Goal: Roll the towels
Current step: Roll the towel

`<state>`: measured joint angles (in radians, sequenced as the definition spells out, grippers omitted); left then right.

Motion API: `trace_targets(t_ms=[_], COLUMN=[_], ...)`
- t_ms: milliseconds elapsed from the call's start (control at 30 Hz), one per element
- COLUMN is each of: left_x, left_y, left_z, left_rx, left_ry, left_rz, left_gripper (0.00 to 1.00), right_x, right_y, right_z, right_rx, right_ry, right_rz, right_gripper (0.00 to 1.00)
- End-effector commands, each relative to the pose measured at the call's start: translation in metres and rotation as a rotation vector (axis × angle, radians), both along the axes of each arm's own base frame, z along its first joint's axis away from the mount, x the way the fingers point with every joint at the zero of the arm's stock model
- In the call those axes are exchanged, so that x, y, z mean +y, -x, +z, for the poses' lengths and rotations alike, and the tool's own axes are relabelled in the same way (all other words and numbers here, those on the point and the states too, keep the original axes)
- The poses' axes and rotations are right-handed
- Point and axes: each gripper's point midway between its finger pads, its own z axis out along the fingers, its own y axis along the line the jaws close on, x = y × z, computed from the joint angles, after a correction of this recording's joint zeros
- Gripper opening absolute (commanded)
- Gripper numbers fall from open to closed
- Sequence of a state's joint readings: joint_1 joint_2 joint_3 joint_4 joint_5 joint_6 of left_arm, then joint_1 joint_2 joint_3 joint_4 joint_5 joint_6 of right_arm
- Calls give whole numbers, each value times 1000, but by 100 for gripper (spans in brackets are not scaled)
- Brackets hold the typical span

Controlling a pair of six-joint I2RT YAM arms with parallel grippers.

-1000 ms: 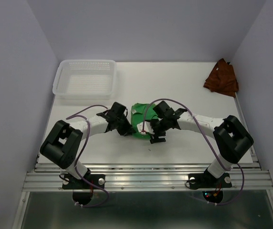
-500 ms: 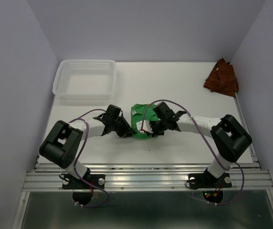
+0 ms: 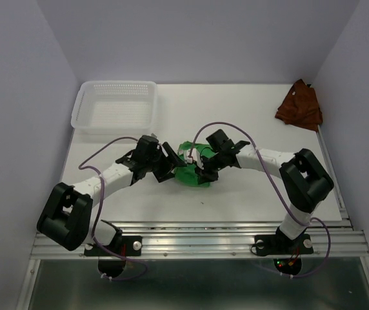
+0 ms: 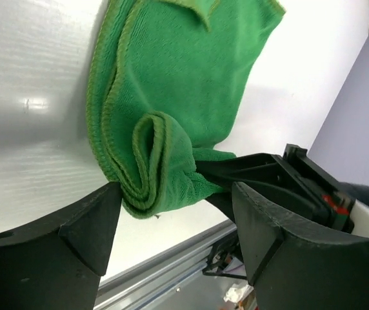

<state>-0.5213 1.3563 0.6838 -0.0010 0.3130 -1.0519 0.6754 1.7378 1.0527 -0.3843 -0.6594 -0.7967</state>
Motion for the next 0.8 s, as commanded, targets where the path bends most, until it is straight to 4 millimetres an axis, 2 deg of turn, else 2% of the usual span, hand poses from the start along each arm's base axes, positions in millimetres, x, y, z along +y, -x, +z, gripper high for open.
trace_targets(t_ms=[0,67,267,500,767], left_x=[9,11,16,14,3], left_y=[-13,-15,-17,-17,-23], left_z=[20,21,15,6,11], left_rx=[-93,-105,-97,-106,-174], left_ry=[-68,-80,-129,-133,-82], left_rz=[9,10,7,-17,-54], left_gripper=[80,80,81,81,81], right_x=[6,9,9,4,1], right_y=[4,12,6,-24,-29], right_z=[22,23,25,28,13], right_rx=[230,315,469,606,704], right_ry=[-116,-148,-195,-272,-263], right_rz=[-67,-62,-112,-232,-311], right_gripper=[1,1,1,1,1])
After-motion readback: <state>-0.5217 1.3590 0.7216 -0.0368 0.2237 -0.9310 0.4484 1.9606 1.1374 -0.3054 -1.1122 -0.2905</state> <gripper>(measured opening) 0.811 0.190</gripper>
